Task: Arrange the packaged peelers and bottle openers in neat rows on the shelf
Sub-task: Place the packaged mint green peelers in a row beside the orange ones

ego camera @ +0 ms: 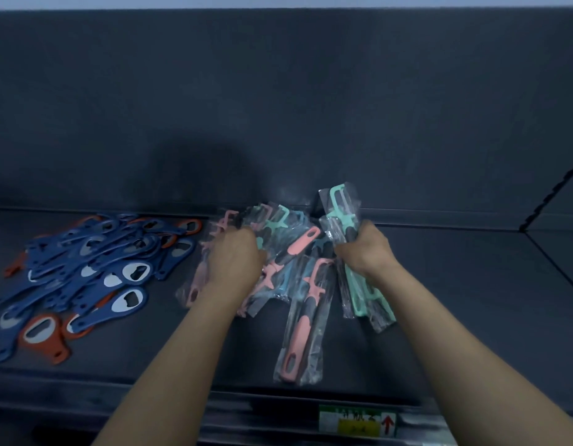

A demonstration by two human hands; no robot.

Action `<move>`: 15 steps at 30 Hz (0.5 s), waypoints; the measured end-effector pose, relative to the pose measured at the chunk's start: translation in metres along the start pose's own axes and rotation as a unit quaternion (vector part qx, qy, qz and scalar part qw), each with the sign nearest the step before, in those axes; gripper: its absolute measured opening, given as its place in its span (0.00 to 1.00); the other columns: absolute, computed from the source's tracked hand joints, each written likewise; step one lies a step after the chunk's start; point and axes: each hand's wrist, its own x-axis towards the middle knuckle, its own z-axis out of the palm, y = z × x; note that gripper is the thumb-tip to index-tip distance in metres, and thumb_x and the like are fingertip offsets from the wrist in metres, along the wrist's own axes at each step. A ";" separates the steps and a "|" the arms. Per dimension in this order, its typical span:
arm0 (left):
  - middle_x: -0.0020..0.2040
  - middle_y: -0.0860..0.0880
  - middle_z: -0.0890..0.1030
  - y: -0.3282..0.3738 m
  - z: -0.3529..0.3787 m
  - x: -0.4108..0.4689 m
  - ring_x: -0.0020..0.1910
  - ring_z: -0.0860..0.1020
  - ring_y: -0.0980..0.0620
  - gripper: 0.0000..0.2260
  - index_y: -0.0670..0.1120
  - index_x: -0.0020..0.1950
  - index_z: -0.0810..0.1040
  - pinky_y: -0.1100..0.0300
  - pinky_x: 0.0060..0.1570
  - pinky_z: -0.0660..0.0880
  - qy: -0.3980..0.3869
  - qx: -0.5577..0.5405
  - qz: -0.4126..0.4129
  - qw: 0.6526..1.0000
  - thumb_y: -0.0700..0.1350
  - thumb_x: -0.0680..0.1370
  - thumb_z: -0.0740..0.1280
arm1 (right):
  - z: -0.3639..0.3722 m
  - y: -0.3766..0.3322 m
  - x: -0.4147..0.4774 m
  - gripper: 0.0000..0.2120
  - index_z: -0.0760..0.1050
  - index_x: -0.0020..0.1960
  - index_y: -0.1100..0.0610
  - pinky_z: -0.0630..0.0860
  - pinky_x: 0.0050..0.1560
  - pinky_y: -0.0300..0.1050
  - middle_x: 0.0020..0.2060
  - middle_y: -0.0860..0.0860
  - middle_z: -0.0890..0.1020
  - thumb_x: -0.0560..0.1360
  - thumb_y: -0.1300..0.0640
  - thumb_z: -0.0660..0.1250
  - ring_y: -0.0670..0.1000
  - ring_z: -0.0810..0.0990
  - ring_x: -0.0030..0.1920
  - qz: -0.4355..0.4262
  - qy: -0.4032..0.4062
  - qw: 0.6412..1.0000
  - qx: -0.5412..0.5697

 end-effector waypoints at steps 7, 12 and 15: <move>0.55 0.42 0.77 0.011 0.004 -0.001 0.53 0.76 0.43 0.08 0.40 0.53 0.77 0.55 0.43 0.70 -0.021 0.108 0.048 0.993 0.37 0.75 0.63 | 0.000 -0.001 0.000 0.14 0.63 0.54 0.58 0.67 0.38 0.41 0.47 0.53 0.73 0.73 0.59 0.65 0.53 0.73 0.44 -0.038 -0.011 0.999 0.013; 0.52 0.43 0.79 0.008 0.001 -0.002 0.50 0.77 0.43 0.07 0.44 0.45 0.71 0.56 0.39 0.67 -0.080 0.080 0.018 0.993 0.45 0.76 0.67 | 0.002 -0.004 -0.001 0.20 0.64 0.61 0.61 0.66 0.34 0.40 0.52 0.55 0.74 0.73 0.59 0.68 0.53 0.73 0.47 -0.039 -0.011 0.999 0.026; 0.49 0.44 0.79 0.005 -0.002 -0.002 0.43 0.74 0.45 0.12 0.44 0.39 0.67 0.57 0.38 0.66 -0.090 0.047 0.006 0.995 0.47 0.74 0.68 | 0.004 -0.004 -0.002 0.21 0.64 0.61 0.60 0.65 0.30 0.39 0.51 0.54 0.74 0.73 0.58 0.68 0.52 0.73 0.46 -0.044 -0.008 0.998 0.033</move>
